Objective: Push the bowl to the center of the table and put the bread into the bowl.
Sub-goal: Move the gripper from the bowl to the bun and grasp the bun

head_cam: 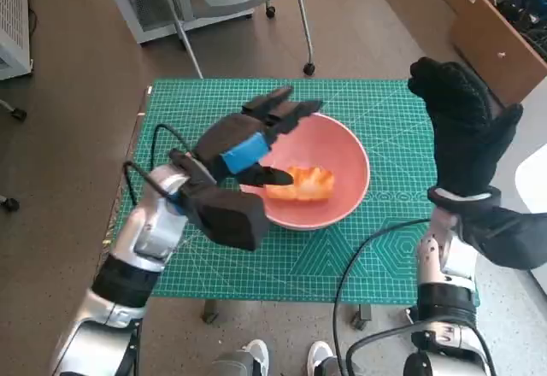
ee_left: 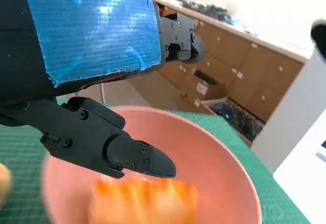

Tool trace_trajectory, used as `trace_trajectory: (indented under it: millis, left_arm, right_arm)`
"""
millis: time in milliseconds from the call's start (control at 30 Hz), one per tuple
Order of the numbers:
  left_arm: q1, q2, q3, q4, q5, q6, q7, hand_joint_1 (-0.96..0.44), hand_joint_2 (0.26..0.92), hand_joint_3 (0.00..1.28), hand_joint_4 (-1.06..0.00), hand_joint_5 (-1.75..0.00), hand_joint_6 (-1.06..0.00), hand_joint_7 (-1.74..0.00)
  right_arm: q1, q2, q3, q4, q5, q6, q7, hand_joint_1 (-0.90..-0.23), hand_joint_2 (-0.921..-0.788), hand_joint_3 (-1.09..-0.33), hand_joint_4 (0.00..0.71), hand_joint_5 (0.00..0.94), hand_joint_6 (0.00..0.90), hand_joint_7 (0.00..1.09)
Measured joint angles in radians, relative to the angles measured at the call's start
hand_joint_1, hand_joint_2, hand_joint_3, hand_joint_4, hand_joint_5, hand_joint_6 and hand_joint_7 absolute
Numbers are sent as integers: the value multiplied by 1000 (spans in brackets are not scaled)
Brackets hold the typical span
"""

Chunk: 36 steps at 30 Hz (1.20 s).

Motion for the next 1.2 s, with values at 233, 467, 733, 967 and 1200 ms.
trace_trajectory:
  millis: [233,467,733,967,1200]
  left_arm:
    - [41,94,105,-120,-36,26,-27,-547,908,15,-59,-7,-181,-164]
    - [87,156,181,-205,-40,74,-31,-479,861,1,-96,-18,-243,-167]
    - [136,187,209,-262,-35,140,-39,-442,833,0,-113,-19,-259,-168]
    - [165,203,205,-253,-23,192,-50,-448,831,0,-106,-10,-253,-147]
    - [167,204,175,-206,-14,222,-68,-440,821,0,-93,-2,-246,-112]
  right_arm:
    - [0,-2,0,0,1,3,3,-502,-921,-633,286,2,130,460]
    - [1,-4,0,-1,4,9,7,-503,-921,-634,285,1,129,463]
    - [0,-3,2,6,6,10,14,-508,-921,-632,285,1,129,466]
    - [-4,-2,3,23,2,10,14,-501,-921,-630,286,1,130,464]
    - [-18,-3,5,39,0,10,17,-500,-921,-629,288,2,123,453]
